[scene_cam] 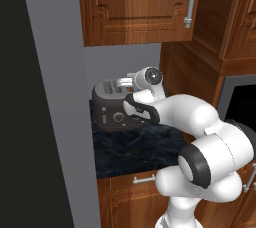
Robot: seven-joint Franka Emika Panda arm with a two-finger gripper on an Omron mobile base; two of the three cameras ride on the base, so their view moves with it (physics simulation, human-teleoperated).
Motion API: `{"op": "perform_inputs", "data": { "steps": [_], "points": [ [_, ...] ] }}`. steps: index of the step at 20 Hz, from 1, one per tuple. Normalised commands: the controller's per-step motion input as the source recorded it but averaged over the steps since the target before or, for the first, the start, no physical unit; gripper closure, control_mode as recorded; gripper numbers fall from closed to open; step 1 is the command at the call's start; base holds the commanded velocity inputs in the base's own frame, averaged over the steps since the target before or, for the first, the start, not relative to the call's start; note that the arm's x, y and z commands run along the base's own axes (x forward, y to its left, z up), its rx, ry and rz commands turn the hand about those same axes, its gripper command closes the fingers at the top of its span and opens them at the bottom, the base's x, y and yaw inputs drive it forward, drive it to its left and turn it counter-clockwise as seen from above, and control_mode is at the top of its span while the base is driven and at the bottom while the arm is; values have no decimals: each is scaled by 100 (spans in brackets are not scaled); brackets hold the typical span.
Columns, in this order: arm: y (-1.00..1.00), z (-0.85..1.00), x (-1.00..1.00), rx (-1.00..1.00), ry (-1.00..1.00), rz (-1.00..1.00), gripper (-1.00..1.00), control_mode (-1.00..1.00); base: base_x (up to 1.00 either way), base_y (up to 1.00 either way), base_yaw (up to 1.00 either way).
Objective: Start the toaster. Once the lever pops up, take the bread to the plate on the dining counter.
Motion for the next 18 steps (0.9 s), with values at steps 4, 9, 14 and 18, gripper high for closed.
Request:
{"op": "perform_inputs", "data": {
  "steps": [4,9,14,18],
  "points": [
    [0,0,0,0,0,0,-100,-100,0,0,0],
    [0,0,0,0,0,0,-100,-100,0,0,0],
    [0,0,0,0,0,0,-100,-100,0,0,0],
    [0,0,0,0,0,0,-100,-100,0,0,0]
  ]
}}
